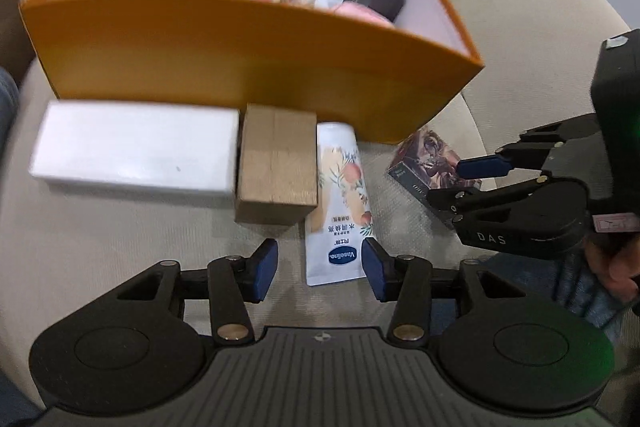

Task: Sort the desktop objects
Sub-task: 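Grasp the anime-print card with the right gripper while left moves toward the lotion tube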

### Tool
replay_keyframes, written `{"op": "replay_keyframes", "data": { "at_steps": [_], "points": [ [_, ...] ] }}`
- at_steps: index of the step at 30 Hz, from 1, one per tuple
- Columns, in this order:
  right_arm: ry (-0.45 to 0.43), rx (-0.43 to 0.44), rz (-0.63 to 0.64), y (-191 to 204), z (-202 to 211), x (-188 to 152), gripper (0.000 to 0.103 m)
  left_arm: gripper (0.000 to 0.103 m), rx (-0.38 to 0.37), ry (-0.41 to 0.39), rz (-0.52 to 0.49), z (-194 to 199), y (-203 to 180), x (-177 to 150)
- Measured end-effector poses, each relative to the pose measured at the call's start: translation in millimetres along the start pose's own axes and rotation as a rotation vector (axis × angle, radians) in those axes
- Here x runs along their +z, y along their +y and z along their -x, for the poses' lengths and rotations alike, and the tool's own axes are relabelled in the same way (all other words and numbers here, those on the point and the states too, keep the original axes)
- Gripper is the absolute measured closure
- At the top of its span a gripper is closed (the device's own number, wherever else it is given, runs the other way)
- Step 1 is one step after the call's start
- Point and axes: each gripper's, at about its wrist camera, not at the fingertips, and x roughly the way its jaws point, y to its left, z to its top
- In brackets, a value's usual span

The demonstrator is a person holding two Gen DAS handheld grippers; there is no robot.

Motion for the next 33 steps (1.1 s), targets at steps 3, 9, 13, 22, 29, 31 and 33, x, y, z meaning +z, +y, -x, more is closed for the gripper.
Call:
{"op": "replay_keyframes", "data": {
  "at_steps": [3, 9, 13, 22, 29, 31, 33],
  "points": [
    [0.006, -0.027, 0.02, 4, -5, 0, 0.058, 0.045, 0.014, 0.011, 0.008, -9, -2, -4],
    [0.008, -0.085, 0.099, 16, -13, 2, 0.052, 0.044, 0.048, 0.043, 0.027, -33, -2, -10],
    [0.009, -0.117, 0.149, 23, -17, 2, 0.049, 0.038, 0.072, 0.037, -0.007, -37, -10, -14],
    [-0.013, -0.1, 0.106, 16, -11, 0, 0.057, 0.076, 0.108, 0.005, -0.097, -30, -26, -26],
    [-0.039, -0.042, 0.025, 2, -2, -3, 0.065, 0.103, 0.065, 0.014, -0.035, -17, -16, -28],
    [-0.041, -0.025, 0.016, 0, -1, -4, 0.066, 0.103, 0.058, 0.033, -0.016, -15, -12, -29],
    [-0.041, -0.025, 0.006, -1, -1, -4, 0.062, 0.098, 0.04, 0.064, 0.04, -15, -6, -28]
  ]
}}
